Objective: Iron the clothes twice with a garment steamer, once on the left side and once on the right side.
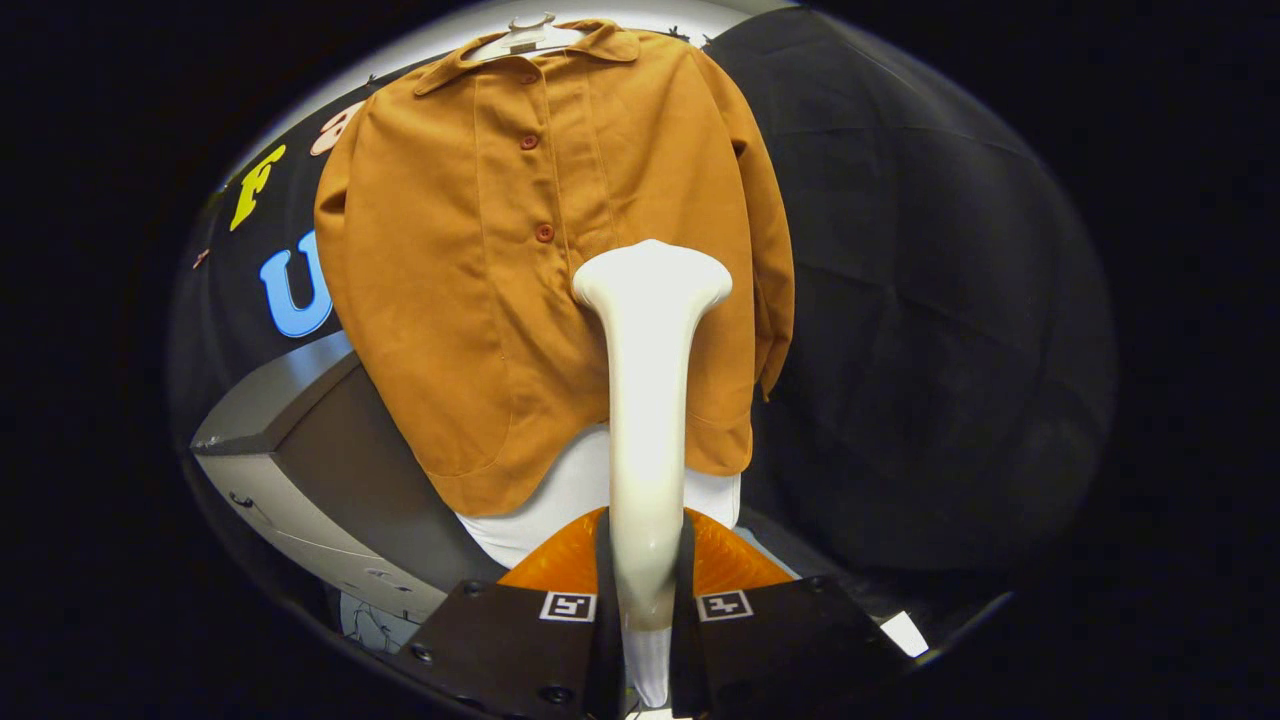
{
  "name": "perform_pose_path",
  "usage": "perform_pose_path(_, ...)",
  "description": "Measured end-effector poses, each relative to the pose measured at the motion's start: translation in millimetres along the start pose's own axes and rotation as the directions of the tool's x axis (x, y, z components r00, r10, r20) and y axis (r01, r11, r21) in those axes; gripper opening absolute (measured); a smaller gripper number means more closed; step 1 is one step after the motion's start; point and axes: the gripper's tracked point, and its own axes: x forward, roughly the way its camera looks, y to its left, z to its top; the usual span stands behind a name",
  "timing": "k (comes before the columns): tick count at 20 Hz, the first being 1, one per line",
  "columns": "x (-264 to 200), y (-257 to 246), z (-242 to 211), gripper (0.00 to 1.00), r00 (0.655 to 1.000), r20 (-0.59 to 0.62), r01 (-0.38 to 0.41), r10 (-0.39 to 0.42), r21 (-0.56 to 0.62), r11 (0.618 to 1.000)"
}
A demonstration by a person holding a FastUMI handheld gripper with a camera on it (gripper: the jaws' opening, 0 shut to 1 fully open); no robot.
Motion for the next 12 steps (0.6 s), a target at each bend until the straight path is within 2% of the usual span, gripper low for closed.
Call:
perform_pose_path(7, -22.1, 12.1, -38.2, 0.21, 0.997, -0.083, 0.002, -0.004, -0.022, 1.000)
perform_pose_path(12, -49.1, 25.7, -42.4, 0.22, 0.997, -0.076, -0.012, 0.011, -0.010, 1.000)
